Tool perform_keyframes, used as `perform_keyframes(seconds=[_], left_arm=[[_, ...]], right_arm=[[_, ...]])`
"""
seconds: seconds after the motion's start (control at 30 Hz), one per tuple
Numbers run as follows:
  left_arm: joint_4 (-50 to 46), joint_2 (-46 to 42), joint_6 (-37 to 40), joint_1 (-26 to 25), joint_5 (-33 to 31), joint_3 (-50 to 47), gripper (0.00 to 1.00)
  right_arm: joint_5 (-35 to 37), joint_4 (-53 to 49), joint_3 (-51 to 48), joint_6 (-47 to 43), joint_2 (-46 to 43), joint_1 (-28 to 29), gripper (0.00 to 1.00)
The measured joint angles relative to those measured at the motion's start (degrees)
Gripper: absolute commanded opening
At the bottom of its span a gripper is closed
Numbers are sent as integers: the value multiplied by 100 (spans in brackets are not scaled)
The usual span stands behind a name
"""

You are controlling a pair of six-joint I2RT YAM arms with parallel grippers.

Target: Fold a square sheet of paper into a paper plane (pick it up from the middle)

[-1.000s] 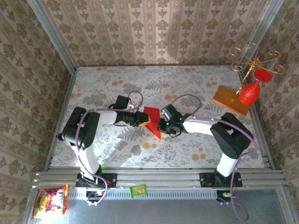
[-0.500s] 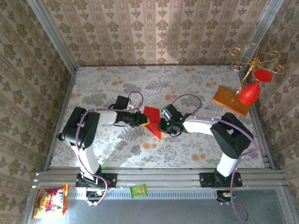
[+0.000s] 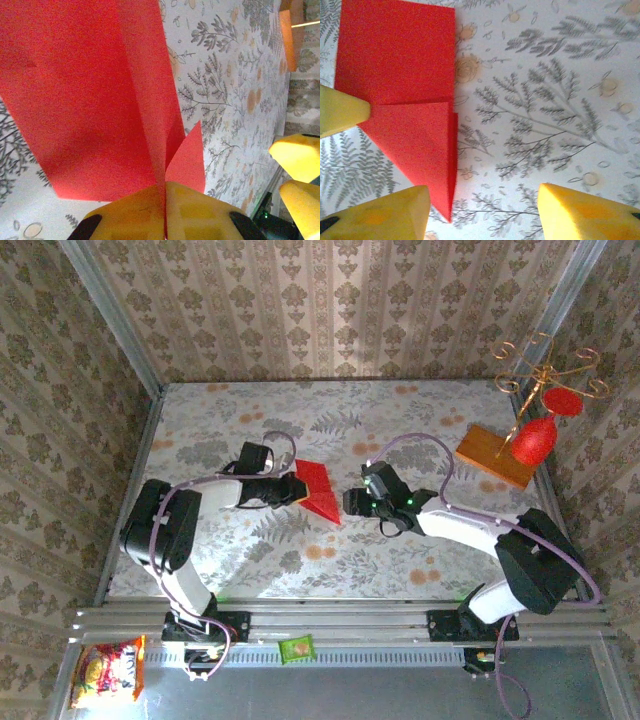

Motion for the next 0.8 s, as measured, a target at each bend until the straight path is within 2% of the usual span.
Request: perform_keyframes(seconds=[0.2, 0.53, 0.8], left_arm=[[-33, -101, -417, -79, -468, -48, 9], [-293, -101, -809, -435, -715, 122, 9], [-387, -101, -979, -455, -719, 186, 9]], right_arm=[[501, -13, -17, -866, 63, 365, 60], [763, -57, 940, -2098, 1152, 1305, 49], [833, -22, 1113, -2487, 1626, 1421, 44]])
